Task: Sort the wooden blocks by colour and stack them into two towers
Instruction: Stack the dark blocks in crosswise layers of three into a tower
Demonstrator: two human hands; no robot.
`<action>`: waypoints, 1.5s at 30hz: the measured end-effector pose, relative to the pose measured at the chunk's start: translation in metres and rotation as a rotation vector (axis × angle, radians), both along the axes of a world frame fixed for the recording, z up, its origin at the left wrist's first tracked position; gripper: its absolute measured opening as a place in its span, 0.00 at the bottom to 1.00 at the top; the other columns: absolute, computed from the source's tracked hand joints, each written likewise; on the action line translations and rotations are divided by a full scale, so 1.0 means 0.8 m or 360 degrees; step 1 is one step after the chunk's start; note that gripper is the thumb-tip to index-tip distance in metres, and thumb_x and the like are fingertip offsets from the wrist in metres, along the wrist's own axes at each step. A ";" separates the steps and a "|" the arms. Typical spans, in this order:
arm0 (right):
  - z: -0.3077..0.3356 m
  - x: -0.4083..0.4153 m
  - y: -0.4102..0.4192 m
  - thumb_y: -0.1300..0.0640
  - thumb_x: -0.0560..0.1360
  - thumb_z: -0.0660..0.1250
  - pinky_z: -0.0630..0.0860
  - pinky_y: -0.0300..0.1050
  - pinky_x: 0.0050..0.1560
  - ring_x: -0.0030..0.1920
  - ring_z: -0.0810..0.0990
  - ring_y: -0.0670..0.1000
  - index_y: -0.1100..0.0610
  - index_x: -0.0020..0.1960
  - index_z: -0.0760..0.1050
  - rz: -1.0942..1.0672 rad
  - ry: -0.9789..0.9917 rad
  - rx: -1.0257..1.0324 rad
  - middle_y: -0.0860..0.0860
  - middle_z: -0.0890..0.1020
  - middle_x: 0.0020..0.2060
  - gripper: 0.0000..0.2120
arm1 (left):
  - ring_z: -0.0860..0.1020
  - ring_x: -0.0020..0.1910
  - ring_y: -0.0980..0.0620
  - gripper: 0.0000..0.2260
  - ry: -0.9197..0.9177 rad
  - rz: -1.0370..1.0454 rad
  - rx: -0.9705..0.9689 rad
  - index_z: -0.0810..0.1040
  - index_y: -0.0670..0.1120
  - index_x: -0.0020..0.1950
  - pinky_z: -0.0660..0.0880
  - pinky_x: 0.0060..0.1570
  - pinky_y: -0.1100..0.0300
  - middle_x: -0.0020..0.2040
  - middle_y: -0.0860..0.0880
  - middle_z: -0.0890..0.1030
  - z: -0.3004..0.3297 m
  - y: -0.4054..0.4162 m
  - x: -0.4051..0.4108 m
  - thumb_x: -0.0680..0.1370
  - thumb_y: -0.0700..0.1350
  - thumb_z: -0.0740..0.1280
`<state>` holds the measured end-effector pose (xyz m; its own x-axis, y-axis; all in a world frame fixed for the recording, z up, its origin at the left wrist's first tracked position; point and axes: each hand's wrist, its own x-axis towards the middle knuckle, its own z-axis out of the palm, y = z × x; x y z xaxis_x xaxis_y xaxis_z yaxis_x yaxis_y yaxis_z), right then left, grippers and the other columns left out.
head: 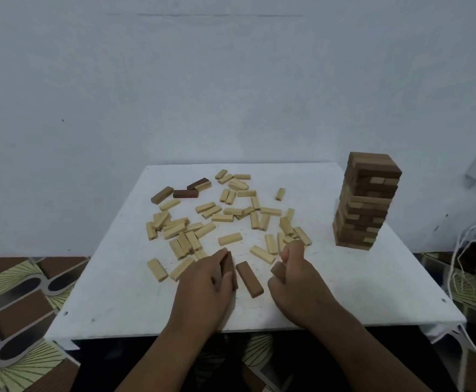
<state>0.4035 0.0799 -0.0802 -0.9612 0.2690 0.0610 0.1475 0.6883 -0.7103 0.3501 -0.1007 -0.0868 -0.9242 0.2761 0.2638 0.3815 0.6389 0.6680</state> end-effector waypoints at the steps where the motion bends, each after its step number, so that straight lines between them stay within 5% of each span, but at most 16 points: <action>1: -0.003 -0.001 -0.001 0.59 0.70 0.63 0.64 0.39 0.33 0.30 0.68 0.45 0.48 0.48 0.60 0.0008 0.0047 0.0011 0.44 0.69 0.31 0.13 | 0.78 0.50 0.55 0.17 0.0046 -0.0024 -0.0057 0.78 0.53 0.67 0.74 0.50 0.62 0.53 0.55 0.82 -0.001 -0.001 -0.001 0.78 0.47 0.69; 5: -0.021 -0.002 -0.001 0.64 0.67 0.65 0.73 0.42 0.40 0.41 0.73 0.45 0.52 0.46 0.70 0.0056 0.0256 0.0100 0.45 0.73 0.41 0.12 | 0.75 0.52 0.50 0.13 0.0178 -0.0068 -0.0141 0.81 0.52 0.61 0.70 0.46 0.59 0.51 0.54 0.84 -0.002 -0.010 0.000 0.77 0.47 0.71; 8: -0.028 -0.005 0.002 0.66 0.68 0.65 0.72 0.32 0.44 0.46 0.75 0.41 0.52 0.48 0.75 0.0110 0.0361 0.0133 0.44 0.76 0.45 0.12 | 0.74 0.55 0.50 0.15 0.0164 -0.0115 -0.0146 0.80 0.55 0.63 0.69 0.51 0.59 0.54 0.56 0.83 -0.010 -0.014 -0.006 0.76 0.49 0.72; 12: -0.029 -0.007 0.003 0.61 0.72 0.70 0.69 0.26 0.43 0.44 0.75 0.39 0.51 0.49 0.77 0.0167 0.0482 0.0247 0.45 0.77 0.45 0.08 | 0.72 0.56 0.53 0.15 0.0151 -0.0189 -0.0195 0.82 0.56 0.62 0.71 0.54 0.58 0.53 0.58 0.80 -0.017 -0.017 -0.013 0.76 0.55 0.69; 18: -0.028 -0.013 0.008 0.55 0.72 0.72 0.71 0.31 0.42 0.39 0.76 0.40 0.50 0.47 0.83 0.0137 0.0318 0.0240 0.42 0.79 0.43 0.04 | 0.68 0.57 0.54 0.12 0.0160 -0.0239 -0.0275 0.83 0.60 0.58 0.71 0.53 0.58 0.56 0.59 0.76 -0.018 -0.019 -0.016 0.76 0.56 0.67; 24: -0.019 -0.013 0.002 0.52 0.70 0.75 0.74 0.28 0.45 0.43 0.78 0.40 0.51 0.50 0.84 0.0255 0.0210 0.0135 0.40 0.78 0.50 0.09 | 0.68 0.56 0.54 0.21 0.0136 -0.0322 -0.0361 0.80 0.61 0.61 0.70 0.57 0.51 0.60 0.63 0.76 -0.016 -0.022 -0.019 0.73 0.62 0.58; 27: -0.015 -0.011 0.009 0.48 0.64 0.80 0.78 0.33 0.48 0.43 0.79 0.41 0.50 0.54 0.83 0.0369 0.0110 0.0095 0.39 0.76 0.58 0.19 | 0.66 0.60 0.55 0.23 0.0084 -0.0327 -0.0373 0.79 0.62 0.63 0.61 0.57 0.54 0.62 0.65 0.74 -0.016 -0.023 -0.021 0.72 0.64 0.57; 32: -0.013 -0.015 0.018 0.50 0.64 0.80 0.78 0.38 0.51 0.46 0.77 0.41 0.44 0.65 0.75 0.0487 0.0007 0.0074 0.37 0.67 0.70 0.31 | 0.59 0.64 0.62 0.23 -0.0026 -0.0432 -0.0498 0.73 0.62 0.67 0.54 0.57 0.56 0.70 0.71 0.63 -0.015 -0.022 -0.023 0.73 0.63 0.68; 35: -0.007 -0.021 0.010 0.52 0.69 0.77 0.72 0.34 0.51 0.48 0.74 0.38 0.43 0.68 0.69 0.0578 -0.0042 0.0097 0.37 0.71 0.64 0.31 | 0.59 0.62 0.63 0.25 -0.0036 -0.0455 -0.0477 0.70 0.61 0.68 0.56 0.60 0.55 0.65 0.73 0.64 -0.011 -0.017 -0.022 0.73 0.61 0.70; 40: -0.011 -0.031 0.002 0.54 0.70 0.74 0.75 0.41 0.52 0.51 0.74 0.41 0.42 0.66 0.66 0.0616 -0.0090 0.0067 0.41 0.75 0.55 0.29 | 0.58 0.55 0.65 0.21 -0.0060 -0.0498 -0.0418 0.71 0.60 0.63 0.58 0.60 0.56 0.53 0.77 0.59 -0.002 -0.011 -0.020 0.72 0.57 0.72; 45: -0.010 -0.028 0.003 0.54 0.71 0.74 0.77 0.39 0.47 0.49 0.76 0.42 0.39 0.63 0.62 0.0604 -0.0097 0.0025 0.41 0.74 0.51 0.28 | 0.62 0.54 0.58 0.22 -0.0179 -0.0498 -0.0351 0.64 0.66 0.57 0.62 0.54 0.57 0.54 0.65 0.66 0.002 -0.005 -0.021 0.71 0.57 0.73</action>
